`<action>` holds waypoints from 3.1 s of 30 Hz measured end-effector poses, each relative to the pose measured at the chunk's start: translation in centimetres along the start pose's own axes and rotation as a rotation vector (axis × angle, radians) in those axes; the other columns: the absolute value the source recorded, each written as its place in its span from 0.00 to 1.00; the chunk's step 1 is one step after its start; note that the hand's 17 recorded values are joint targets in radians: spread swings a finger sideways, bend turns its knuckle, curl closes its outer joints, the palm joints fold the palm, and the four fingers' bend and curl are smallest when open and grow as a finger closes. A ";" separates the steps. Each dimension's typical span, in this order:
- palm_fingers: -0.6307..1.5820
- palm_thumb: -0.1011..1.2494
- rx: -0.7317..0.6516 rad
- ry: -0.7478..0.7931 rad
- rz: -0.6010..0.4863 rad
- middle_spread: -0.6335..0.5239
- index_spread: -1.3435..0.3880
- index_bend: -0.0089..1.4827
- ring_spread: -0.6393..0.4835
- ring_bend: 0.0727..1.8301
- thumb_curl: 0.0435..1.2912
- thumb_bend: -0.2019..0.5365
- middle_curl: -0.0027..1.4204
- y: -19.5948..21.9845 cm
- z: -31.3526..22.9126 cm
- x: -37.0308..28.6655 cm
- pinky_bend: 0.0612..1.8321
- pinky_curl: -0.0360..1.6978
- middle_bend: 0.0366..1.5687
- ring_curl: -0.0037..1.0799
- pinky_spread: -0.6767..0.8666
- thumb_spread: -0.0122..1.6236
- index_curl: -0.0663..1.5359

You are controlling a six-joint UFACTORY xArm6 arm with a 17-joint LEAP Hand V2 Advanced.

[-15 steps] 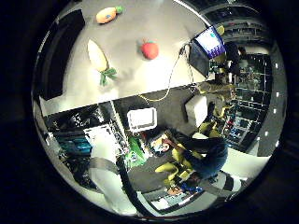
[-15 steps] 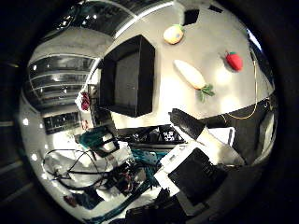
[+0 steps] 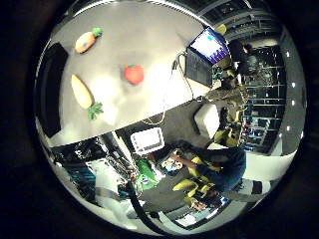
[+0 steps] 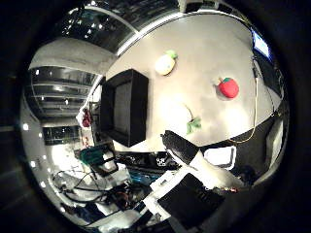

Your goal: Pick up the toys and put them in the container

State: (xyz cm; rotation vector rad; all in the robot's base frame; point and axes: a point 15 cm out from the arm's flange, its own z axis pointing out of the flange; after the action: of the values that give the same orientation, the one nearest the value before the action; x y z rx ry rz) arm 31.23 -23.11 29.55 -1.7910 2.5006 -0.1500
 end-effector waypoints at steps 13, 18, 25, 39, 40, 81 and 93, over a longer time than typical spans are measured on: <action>0.34 0.40 -0.031 -0.002 0.008 0.60 0.59 0.10 0.73 0.10 0.18 0.23 0.23 -2.4 6.9 6.6 0.17 0.21 0.13 0.22 0.71 0.61 0.20; 0.34 0.38 0.010 0.015 0.003 0.60 0.60 0.10 0.73 0.11 0.19 0.24 0.23 -4.0 9.4 8.6 0.18 0.21 0.14 0.24 0.70 0.61 0.19; 0.35 0.37 0.019 0.024 0.019 0.60 0.61 0.11 0.71 0.13 0.19 0.24 0.23 -5.5 13.4 11.0 0.18 0.21 0.14 0.24 0.68 0.61 0.20; 0.37 0.39 -0.048 -0.012 0.029 0.59 0.63 0.11 0.69 0.15 0.19 0.24 0.23 -7.4 20.0 13.3 0.21 0.20 0.15 0.24 0.69 0.61 0.20; 0.37 0.39 -0.048 -0.013 0.026 0.59 0.63 0.11 0.68 0.15 0.19 0.24 0.23 -7.7 20.4 13.4 0.21 0.20 0.15 0.24 0.69 0.61 0.20; 0.86 0.73 0.039 0.010 -0.173 0.45 0.65 0.76 0.41 0.73 0.29 0.24 0.43 -11.1 5.9 5.2 0.67 0.41 0.78 0.52 0.29 0.60 0.45; 0.84 0.73 0.172 -0.078 -0.388 0.46 0.66 0.79 0.42 0.76 0.31 0.24 0.41 -13.4 -1.5 -17.4 0.65 0.48 0.82 0.51 0.30 0.61 0.44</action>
State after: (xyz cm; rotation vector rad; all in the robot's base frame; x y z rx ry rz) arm 49.34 -10.83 32.47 -2.1360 1.9943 -0.2964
